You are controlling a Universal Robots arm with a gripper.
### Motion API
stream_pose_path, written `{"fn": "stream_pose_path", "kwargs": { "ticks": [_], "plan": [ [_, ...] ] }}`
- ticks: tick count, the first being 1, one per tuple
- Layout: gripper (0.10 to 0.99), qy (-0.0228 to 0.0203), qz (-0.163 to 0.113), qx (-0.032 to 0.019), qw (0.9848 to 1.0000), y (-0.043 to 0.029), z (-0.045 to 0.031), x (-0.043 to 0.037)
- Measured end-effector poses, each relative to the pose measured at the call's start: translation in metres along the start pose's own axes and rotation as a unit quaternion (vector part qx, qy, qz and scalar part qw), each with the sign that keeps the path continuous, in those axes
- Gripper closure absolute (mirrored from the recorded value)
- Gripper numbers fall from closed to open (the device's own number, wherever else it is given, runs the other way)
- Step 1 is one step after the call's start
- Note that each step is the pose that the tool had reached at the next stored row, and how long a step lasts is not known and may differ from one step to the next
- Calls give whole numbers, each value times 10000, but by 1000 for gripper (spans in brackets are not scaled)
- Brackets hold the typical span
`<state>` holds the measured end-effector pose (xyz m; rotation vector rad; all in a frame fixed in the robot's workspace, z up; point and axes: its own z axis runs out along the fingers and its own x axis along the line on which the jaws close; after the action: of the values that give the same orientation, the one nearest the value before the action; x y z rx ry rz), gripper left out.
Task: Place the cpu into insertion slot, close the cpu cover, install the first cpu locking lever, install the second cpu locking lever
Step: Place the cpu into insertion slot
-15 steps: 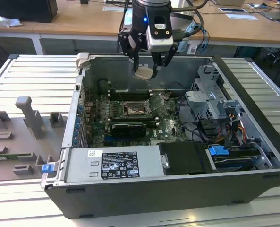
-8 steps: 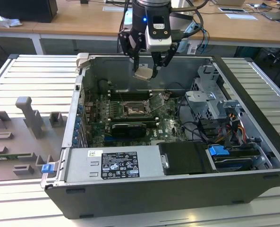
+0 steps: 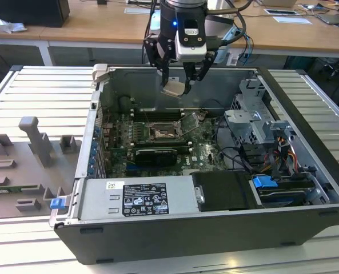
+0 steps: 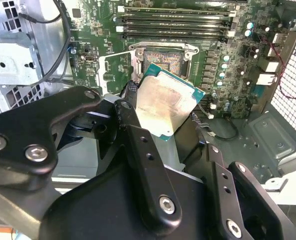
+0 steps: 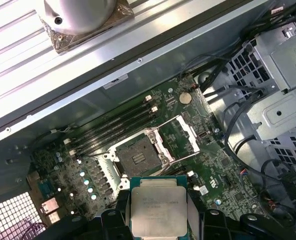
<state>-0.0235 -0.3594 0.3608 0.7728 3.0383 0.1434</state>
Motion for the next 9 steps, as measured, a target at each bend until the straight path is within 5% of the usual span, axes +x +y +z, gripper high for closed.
{"fn": "stream_pose_path", "kwargs": {
  "ticks": [9],
  "plan": [
    [545, -18, 204, -4, 9998, 0, 0, 0]
  ]
}}
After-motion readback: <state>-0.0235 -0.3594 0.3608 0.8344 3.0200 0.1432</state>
